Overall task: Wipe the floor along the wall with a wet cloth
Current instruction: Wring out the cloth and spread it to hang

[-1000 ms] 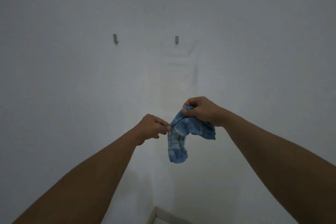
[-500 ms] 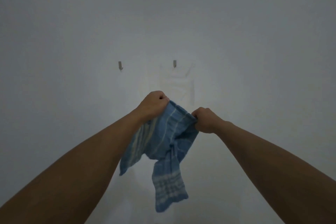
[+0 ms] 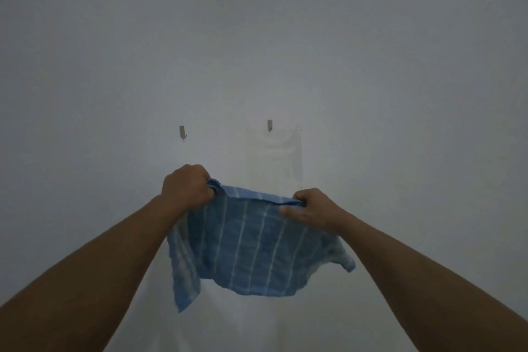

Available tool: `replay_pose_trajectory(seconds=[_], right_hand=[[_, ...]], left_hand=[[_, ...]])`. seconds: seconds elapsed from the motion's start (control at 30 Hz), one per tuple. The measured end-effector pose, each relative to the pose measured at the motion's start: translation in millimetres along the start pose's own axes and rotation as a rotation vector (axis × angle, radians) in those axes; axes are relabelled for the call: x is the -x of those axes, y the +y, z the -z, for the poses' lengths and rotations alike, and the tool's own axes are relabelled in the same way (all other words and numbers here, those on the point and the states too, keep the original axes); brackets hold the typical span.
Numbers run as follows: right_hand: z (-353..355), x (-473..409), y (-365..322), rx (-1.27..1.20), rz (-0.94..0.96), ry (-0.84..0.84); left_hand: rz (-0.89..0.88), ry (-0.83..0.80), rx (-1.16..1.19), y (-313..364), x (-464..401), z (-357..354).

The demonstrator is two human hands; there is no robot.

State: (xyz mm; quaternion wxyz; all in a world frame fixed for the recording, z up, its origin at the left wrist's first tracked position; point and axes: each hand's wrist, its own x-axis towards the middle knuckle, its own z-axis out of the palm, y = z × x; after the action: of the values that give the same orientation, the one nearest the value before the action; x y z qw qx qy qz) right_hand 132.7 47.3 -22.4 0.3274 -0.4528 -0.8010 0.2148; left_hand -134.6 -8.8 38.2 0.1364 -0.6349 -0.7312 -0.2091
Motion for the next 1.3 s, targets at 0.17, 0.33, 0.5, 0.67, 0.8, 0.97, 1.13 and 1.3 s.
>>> replay_pose_trajectory(seconds=[0.17,0.33,0.5,0.67,0.8,0.97,1.13,1.3], right_hand=[[31.1,-41.8,-28.1,0.013,0.197,-0.020],[67.5,-80.8,-11.3,-0.003,0.141,0.066],[86.6,-98.9,6.3,-0.007,0.222,-0.053],[95.6,-127.8,10.4,0.032,0.477,0.062],[89.5,-157.5,7.9,0.607,0.663,0.220],[76.5,-191.6,-0.7,1.095,0.519,0.209],[60.6,-235.1,-4.3,1.148,0.312,0.232],[52.4,-259.9,-1.8,1.097,0.233,0.246]], left_hand=[[-0.132,-0.132,0.330,35.3,-35.0,-34.9],[0.164,-0.157,1.151,54.0,-68.9,-31.1],[0.011,-0.222,1.255,61.5,-105.8,-5.7],[-0.097,-0.132,0.824,51.2,-139.7,-9.9],[-0.101,-0.028,0.738,53.0,-162.3,-27.2],[-0.070,0.077,0.544,54.6,-205.9,-51.8],[-0.006,0.084,0.552,60.4,-253.2,-74.2],[0.074,0.049,0.602,58.2,-282.7,-84.2]])
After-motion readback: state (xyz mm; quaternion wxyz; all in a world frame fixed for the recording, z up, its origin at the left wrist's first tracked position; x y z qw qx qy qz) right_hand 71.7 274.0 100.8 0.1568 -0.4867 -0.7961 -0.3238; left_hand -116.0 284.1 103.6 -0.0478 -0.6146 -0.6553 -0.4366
